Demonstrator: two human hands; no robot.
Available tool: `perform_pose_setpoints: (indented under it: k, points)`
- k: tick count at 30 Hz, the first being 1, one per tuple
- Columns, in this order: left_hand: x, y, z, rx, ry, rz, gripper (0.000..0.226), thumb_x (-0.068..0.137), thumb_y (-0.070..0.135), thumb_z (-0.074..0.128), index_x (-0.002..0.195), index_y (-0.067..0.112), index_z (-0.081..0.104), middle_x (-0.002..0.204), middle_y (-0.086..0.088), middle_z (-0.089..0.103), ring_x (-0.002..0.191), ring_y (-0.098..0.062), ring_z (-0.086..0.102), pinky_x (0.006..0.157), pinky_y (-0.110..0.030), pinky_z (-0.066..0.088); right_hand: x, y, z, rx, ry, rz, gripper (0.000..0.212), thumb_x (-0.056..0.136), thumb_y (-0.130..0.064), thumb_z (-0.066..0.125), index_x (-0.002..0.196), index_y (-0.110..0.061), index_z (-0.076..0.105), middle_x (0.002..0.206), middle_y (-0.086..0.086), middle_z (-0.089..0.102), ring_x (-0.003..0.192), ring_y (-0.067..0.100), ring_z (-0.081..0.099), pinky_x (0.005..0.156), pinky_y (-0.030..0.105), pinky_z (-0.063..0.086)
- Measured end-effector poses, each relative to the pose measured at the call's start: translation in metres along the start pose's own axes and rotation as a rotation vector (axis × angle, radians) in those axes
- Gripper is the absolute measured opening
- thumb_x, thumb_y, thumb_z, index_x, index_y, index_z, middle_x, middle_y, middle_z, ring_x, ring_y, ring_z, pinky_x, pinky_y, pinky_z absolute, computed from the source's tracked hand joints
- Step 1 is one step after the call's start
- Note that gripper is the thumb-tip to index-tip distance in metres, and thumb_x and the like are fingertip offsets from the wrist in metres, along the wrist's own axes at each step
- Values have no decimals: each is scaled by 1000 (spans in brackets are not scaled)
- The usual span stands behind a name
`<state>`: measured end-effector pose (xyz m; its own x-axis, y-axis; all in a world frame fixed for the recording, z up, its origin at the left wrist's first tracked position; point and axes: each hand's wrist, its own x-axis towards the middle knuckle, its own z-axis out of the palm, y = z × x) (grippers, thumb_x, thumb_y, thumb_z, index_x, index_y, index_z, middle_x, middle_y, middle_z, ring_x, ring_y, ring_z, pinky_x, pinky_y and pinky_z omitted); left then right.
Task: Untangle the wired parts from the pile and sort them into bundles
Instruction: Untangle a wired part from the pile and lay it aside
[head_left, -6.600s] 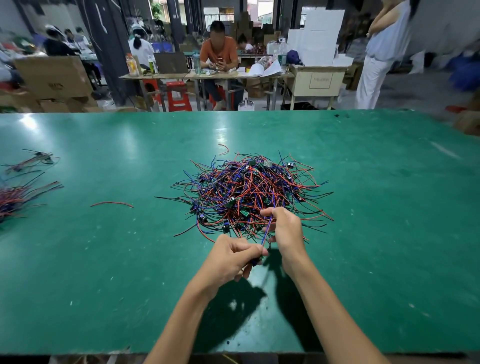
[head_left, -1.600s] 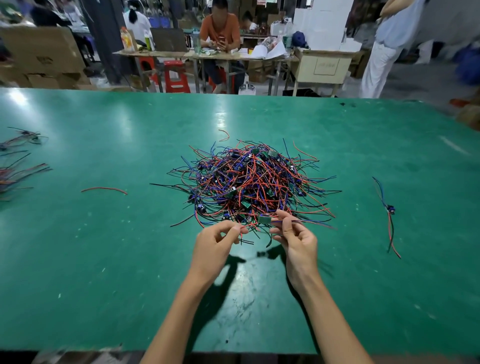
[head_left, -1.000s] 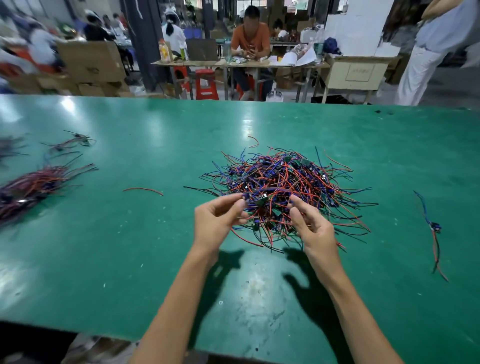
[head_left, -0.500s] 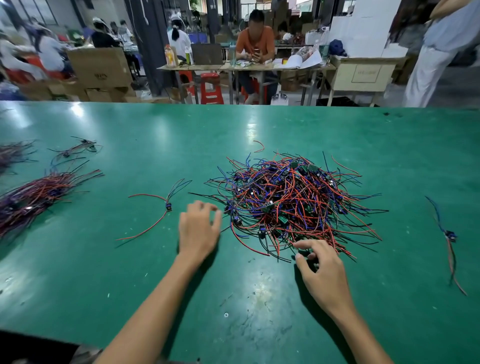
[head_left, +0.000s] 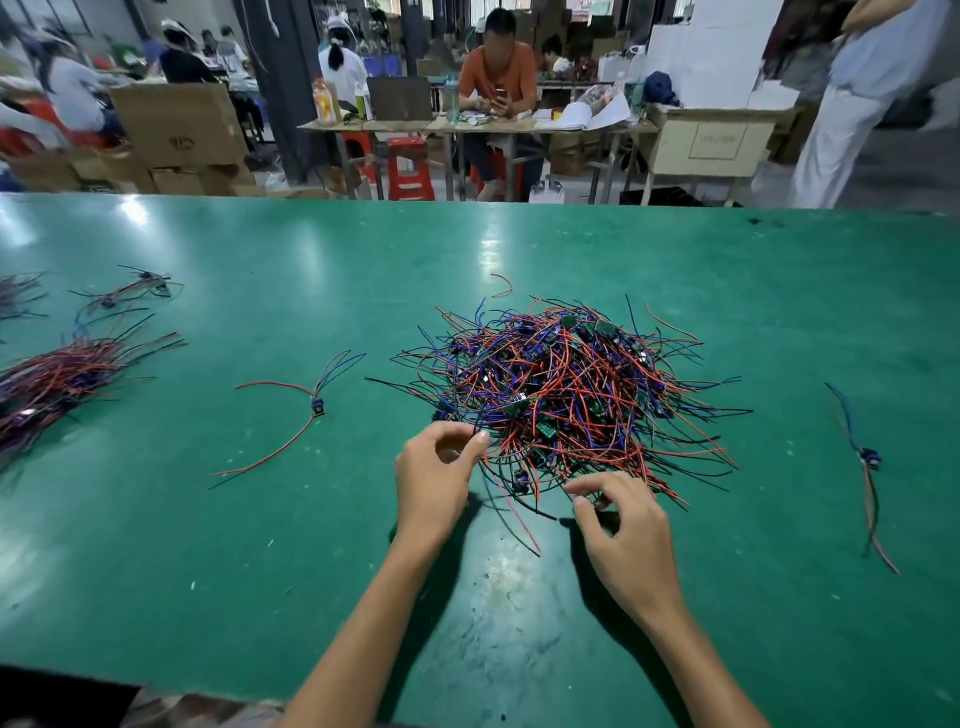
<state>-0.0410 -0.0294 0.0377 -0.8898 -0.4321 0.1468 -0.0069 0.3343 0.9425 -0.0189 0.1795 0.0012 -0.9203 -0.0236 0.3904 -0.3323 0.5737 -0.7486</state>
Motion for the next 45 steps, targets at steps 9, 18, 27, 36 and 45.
perform_pose_setpoints:
  k: [9,18,27,36,45]
  points:
    - [-21,47,17,-383,-320,-34,5,90,14,75,90,10,77,71,-2,71,61,-11,65,60,-23,55,0,-19,-5,159,10,-24,14,94,-49,57,96,-46,70,102,-31,67,98,1,57,89,26,42]
    - [-23,42,25,-673,-231,-312,25,80,21,81,93,2,70,74,-6,73,68,-20,73,64,-23,60,-3,-17,-12,666,-115,214,17,96,-24,61,102,-18,75,66,3,65,62,13,58,62,24,48]
    - [-25,23,24,-770,-155,-464,45,67,29,85,100,4,67,81,-13,77,74,-17,76,62,-16,56,-1,-2,-26,984,-143,386,37,92,-12,61,129,-14,64,103,21,75,63,15,61,61,25,54]
    - [-42,23,36,-829,-321,-457,12,73,19,83,81,11,80,91,-13,75,80,-21,76,68,-21,58,-2,-1,-22,909,-154,323,37,90,-22,66,126,-13,65,94,3,77,63,11,61,64,19,52]
    - [-52,23,32,-593,-500,-268,18,91,25,70,103,15,78,80,7,70,65,-8,51,64,-17,43,-7,-5,-13,637,-176,185,33,84,-15,79,114,-29,77,89,6,78,77,14,63,74,36,51]
